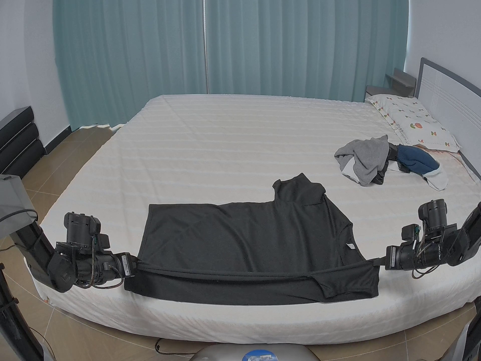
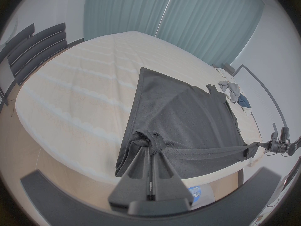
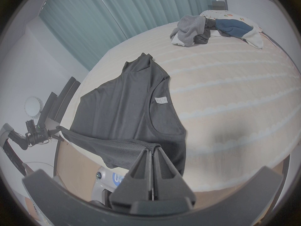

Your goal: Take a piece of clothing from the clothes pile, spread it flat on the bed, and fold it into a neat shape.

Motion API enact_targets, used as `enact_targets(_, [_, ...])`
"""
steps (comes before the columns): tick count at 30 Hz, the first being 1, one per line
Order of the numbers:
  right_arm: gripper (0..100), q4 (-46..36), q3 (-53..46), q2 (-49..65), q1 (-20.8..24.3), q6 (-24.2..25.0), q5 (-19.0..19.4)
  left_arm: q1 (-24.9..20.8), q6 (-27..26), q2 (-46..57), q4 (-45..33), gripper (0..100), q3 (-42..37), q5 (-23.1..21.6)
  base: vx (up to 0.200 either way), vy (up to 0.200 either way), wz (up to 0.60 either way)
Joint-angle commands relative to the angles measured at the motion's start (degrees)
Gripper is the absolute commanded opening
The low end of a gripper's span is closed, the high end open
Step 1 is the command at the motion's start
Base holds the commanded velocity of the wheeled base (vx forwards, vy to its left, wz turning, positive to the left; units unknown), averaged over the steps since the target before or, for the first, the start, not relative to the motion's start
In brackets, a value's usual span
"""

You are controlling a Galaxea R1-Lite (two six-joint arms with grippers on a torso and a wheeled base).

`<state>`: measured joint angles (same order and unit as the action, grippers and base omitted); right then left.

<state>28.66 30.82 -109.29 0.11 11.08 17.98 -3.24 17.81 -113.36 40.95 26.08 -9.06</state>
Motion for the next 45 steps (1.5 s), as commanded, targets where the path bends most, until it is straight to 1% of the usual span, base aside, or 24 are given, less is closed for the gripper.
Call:
enact_targets(1, [0,0.0,1.5,-0.3,0.3,0.3,0.0,0.1,0.0,-1.2,0.0,0,0.7,0.0,0.000,0.000,0.00])
enact_targets(8, [0,-0.8,0.6,5.1,0.4,0.3,-0.1,0.0,0.0,0.0,0.0,0,-1.0,0.0,0.000,0.000,0.00])
enact_targets(16, [0,-0.9,-0.3,6.5,0.3,0.3,-0.2,-0.2,-0.1,2.2,-0.1,0,-2.7,0.0,0.000,0.000,0.00])
enact_targets(21, [0,-0.9,0.0,4.9,0.7,0.3,-0.4,-0.4,-0.1,1.5,-0.2,0,-1.9,0.0,0.000,0.000,0.00])
enact_targets(27, [0,-0.8,1.2,2.2,1.2,0.3,-0.3,-0.3,0.0,-1.4,-0.1,0,0.9,-0.1,0.000,0.000,0.00])
enact_targets(31, [0,-0.2,3.4,-2.2,1.8,0.4,-0.4,-0.3,0.1,-4.5,-0.1,0,3.9,0.0,0.000,0.000,0.00])
enact_targets(45, [0,-0.2,8.3,-7.9,1.5,0.6,-0.3,-0.2,0.1,-8.9,-0.1,0,8.0,0.0,0.000,0.000,0.00])
